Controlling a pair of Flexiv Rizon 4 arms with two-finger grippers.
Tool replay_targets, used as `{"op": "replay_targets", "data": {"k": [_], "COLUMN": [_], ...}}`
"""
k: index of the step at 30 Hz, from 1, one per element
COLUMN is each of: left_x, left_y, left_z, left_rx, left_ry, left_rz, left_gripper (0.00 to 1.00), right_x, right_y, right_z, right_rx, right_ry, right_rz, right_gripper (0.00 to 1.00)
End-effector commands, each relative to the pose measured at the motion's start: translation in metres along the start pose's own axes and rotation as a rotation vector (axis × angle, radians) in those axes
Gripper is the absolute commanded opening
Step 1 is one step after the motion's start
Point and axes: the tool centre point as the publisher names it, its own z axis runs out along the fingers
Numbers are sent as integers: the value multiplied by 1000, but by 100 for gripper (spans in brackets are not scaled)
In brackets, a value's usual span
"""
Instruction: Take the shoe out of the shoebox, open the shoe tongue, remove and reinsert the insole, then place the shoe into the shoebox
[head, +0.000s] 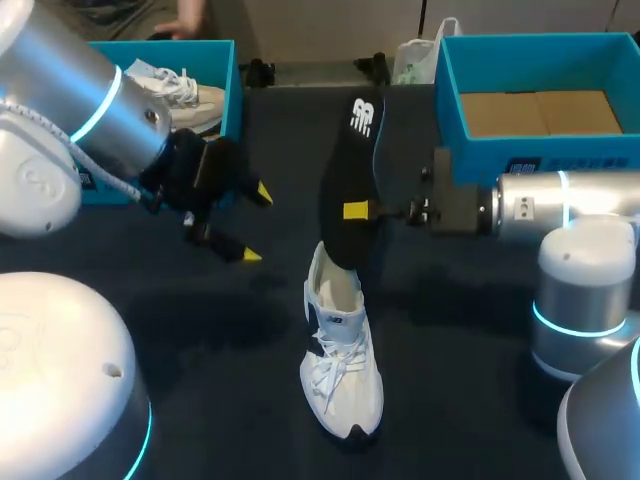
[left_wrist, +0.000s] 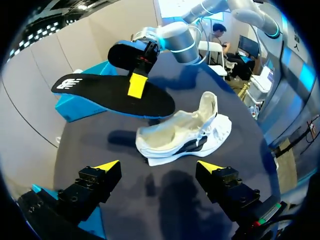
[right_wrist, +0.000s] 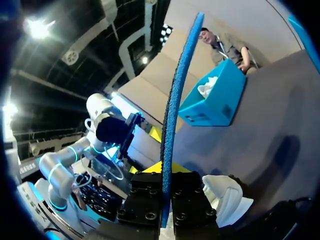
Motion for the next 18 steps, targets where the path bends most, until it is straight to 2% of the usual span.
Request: {"op": "replay_targets", "data": {"k": [1,2,13,18], "left_x": [12,14,14,17], "left_y": [8,8,8,16], "left_z": [17,21,21,51], "left_rx": [2,-17,-17,-36], "left_ry": [26,41,41,52], "left_rz": [-17,-16,-16,-75], "left_gripper": [100,100,100,100], "right_x": [-7,-7,-7,-12], "right_y": [-7,-7,-7,-11], "right_z": [6,6,6,9], "right_rx": [-21,-21,-21,-40], "right_ry": [-9,-9,-9,6], "right_rz": [-34,-34,-34,-47], "right_gripper": [0,0,0,0]}}
